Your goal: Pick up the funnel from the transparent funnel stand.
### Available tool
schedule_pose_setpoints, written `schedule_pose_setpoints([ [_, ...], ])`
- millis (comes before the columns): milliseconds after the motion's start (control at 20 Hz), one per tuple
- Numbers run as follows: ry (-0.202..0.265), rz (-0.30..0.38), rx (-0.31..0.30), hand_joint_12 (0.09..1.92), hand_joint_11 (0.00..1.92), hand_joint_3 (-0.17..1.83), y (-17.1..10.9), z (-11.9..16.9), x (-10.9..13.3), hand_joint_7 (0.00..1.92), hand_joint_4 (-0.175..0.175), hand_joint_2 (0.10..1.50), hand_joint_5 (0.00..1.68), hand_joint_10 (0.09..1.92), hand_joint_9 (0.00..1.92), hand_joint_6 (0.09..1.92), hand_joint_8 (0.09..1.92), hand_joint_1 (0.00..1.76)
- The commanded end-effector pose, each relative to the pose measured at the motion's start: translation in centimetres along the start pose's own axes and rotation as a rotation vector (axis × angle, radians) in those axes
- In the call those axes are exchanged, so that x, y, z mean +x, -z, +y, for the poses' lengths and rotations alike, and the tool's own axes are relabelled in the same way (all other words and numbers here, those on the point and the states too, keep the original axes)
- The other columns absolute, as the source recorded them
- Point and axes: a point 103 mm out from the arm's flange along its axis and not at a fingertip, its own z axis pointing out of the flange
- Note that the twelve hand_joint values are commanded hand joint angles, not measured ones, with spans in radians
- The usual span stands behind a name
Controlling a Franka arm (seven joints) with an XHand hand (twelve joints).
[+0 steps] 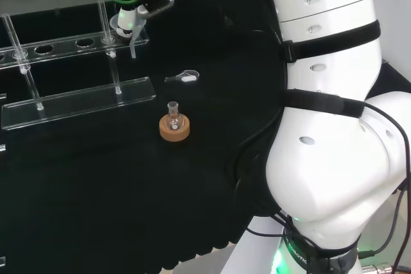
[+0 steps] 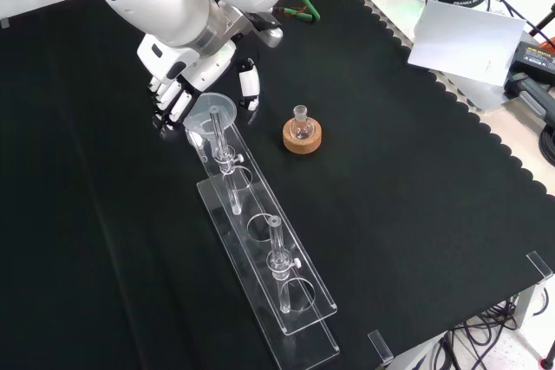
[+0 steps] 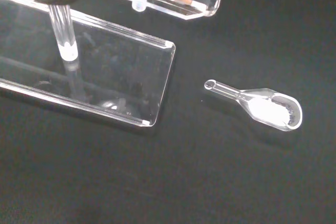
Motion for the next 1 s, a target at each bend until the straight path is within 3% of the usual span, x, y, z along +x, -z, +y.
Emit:
schedule_pose_setpoints([
  [50, -0.014, -0.019, -0.023, 1.47, 0.25, 0.52, 0.1, 0.0, 0.0, 0.19, 0.015, 0.65, 0.38, 0.68, 0.43, 0.09, 0.65, 0.77],
  [200, -0.027, -0.036, -0.039, 1.44, 0.29, 0.53, 0.4, 0.1, 0.2, 0.31, 0.007, 0.67, 0.44, 0.64, 0.56, 0.09, 0.67, 0.8],
  [500, -0.046, -0.046, -0.15, 1.38, 0.39, 0.57, 2.3, -0.8, -0.1, 0.43, 0.002, 0.69, 0.51, 0.59, 0.72, 0.09, 0.7, 0.86],
  [1000, -0.077, -0.068, -0.181, 1.35, 0.44, 0.59, 7.1, -5.7, -2.2, 0.54, 0.004, 0.7, 0.66, 0.56, 0.79, 0.12, 0.7, 0.88],
])
